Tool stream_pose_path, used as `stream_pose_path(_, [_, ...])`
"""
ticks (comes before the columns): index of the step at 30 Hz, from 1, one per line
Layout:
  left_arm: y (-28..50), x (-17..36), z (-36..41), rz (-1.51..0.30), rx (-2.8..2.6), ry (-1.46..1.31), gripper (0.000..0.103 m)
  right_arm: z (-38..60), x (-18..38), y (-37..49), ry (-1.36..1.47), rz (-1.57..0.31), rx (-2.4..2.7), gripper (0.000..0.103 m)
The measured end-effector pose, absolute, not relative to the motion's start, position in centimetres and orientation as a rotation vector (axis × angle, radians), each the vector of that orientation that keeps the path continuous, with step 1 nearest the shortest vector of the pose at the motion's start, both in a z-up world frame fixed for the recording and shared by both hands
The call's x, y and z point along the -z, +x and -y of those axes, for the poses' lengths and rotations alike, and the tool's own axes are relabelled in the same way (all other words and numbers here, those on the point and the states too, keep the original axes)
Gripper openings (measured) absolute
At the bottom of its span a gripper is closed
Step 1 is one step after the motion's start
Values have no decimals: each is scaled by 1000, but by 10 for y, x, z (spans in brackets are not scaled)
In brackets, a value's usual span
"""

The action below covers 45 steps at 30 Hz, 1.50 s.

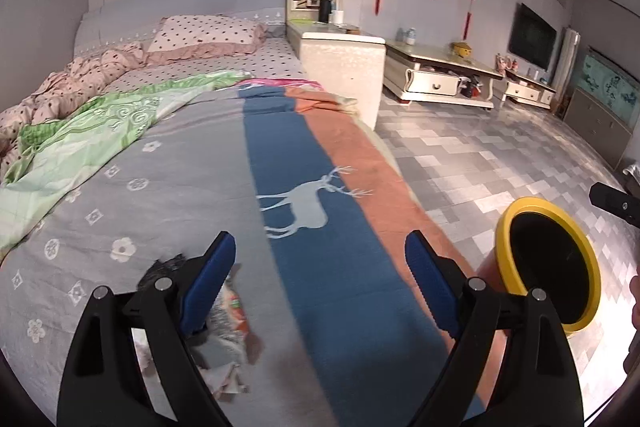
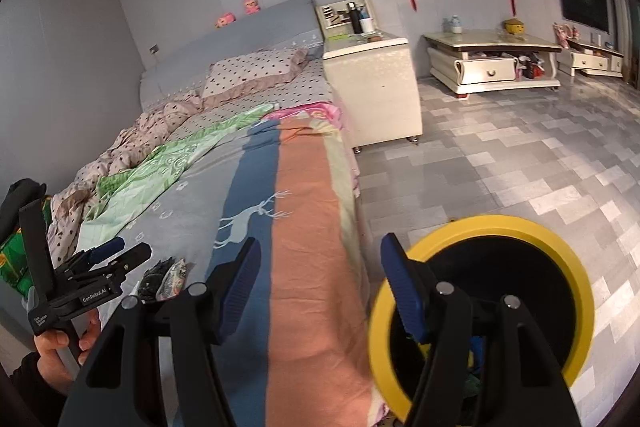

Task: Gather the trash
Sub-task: 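Grasp the white rolled cloth with the left gripper while the right gripper grasps the printed wrapper packet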

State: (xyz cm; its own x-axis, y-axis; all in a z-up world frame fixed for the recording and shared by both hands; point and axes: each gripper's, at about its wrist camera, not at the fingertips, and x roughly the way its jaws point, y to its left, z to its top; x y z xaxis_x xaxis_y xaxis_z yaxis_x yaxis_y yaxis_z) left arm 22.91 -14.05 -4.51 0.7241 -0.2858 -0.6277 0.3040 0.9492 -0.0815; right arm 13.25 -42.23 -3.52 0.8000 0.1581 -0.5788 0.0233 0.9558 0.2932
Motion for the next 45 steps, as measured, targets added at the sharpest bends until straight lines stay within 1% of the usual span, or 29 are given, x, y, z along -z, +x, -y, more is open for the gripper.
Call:
stream_pose_path(4, [227,57,67,-710,236,-1,83,373,42,154,253,-682,-164,59])
stream_pose_path(9, [210,81,-3,-743,141,-31,83,307,58,180,196,-751,-256,59])
stream_pose_path(15, [200,116,-59,-795,80,-86,82,241,84,206,133,-842,-341,59])
stream_pose_path(23, [198,149,-77,-840,83,-91,81,188,121,232,78,-963,-401,59])
stream_pose_path(25, [202,154,-75,-852,98,-83,79,181,126,238,73,-985,-409,59])
stream_pose_path(32, [220,166,-62,-867,153,-49,77,162,142,256,59,-1040,-434,57])
stream_pose_path(34, [226,168,-58,-871,168,-41,73,157,148,261,53,-1055,-437,54])
stream_pose_path(35, [229,170,-56,-875,176,-43,72,155,151,262,53,-1064,-443,52])
stream_pose_path(38, [234,172,-48,-878,209,-33,66,147,159,265,42,-1087,-465,50])
stream_pose_path(41, [237,176,-39,-886,251,-16,53,141,165,266,17,-1097,-473,44])
stream_pose_path(43, [239,179,-34,-896,270,-13,39,139,170,268,5,-1106,-473,42])
stream_pose_path(44, [239,180,-34,-898,276,-16,38,137,173,269,4,-1111,-471,37])
stream_pose_path(45, [239,180,-33,-895,280,-18,34,137,175,271,4,-1118,-467,29])
